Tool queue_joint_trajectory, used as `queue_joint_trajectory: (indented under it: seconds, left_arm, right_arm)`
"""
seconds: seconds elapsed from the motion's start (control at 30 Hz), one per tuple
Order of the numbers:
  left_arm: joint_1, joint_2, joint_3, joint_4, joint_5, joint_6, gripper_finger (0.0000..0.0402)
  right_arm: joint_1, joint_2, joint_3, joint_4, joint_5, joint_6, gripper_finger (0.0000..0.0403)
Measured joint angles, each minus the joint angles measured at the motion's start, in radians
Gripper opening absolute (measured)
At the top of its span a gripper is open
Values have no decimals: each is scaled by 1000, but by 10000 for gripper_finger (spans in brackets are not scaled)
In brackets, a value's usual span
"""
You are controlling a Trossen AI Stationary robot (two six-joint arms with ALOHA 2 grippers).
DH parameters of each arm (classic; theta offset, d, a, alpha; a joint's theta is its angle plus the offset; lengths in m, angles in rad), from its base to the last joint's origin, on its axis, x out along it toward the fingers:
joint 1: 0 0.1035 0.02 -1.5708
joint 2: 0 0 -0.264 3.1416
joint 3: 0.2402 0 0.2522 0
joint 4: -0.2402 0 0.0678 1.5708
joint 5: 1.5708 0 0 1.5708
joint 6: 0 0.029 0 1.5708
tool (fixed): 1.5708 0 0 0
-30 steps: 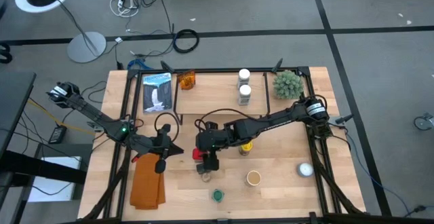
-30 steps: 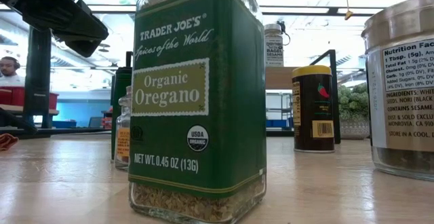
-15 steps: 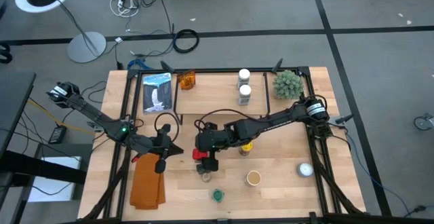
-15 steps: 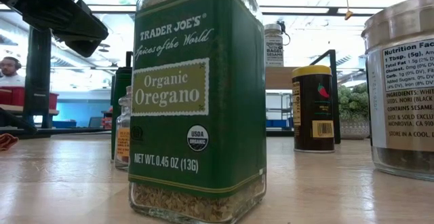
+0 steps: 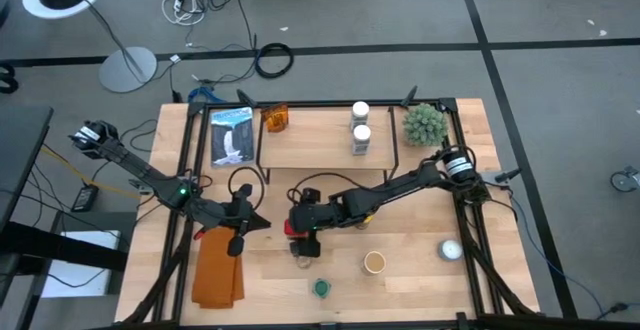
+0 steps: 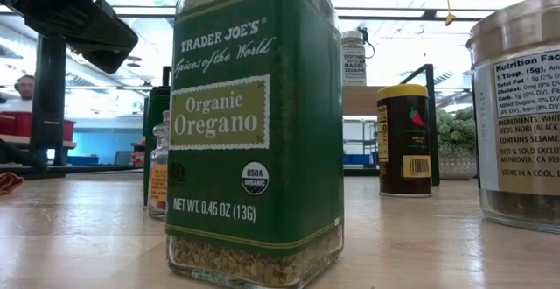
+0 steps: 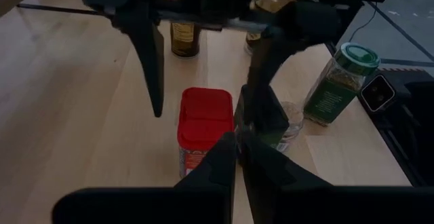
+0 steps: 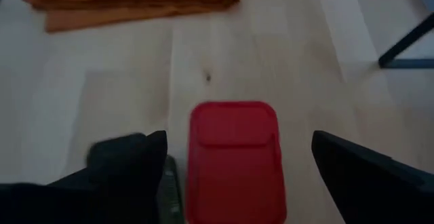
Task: Shelf spices
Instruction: Put the red seasoning can on the shelf
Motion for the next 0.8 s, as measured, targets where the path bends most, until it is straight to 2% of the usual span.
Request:
queue_joint_trajectory:
  seconds: [0.27, 0.43, 0.63, 0.8]
  left_arm:
    - [0, 0, 0, 4, 0, 1, 30]
    - [0, 0, 0, 4, 0, 1, 30]
    - [0, 0, 0, 3, 0, 1, 30]
    - [0, 0, 0, 1, 0, 1, 30]
  right_arm:
    - [0, -4, -62, 75, -9, -4, 337]
    - [0, -4, -88, 140, -31, -5, 296]
    - [0, 3, -94, 118, -31, -21, 236]
    - [0, 2, -93, 124, -39, -27, 215]
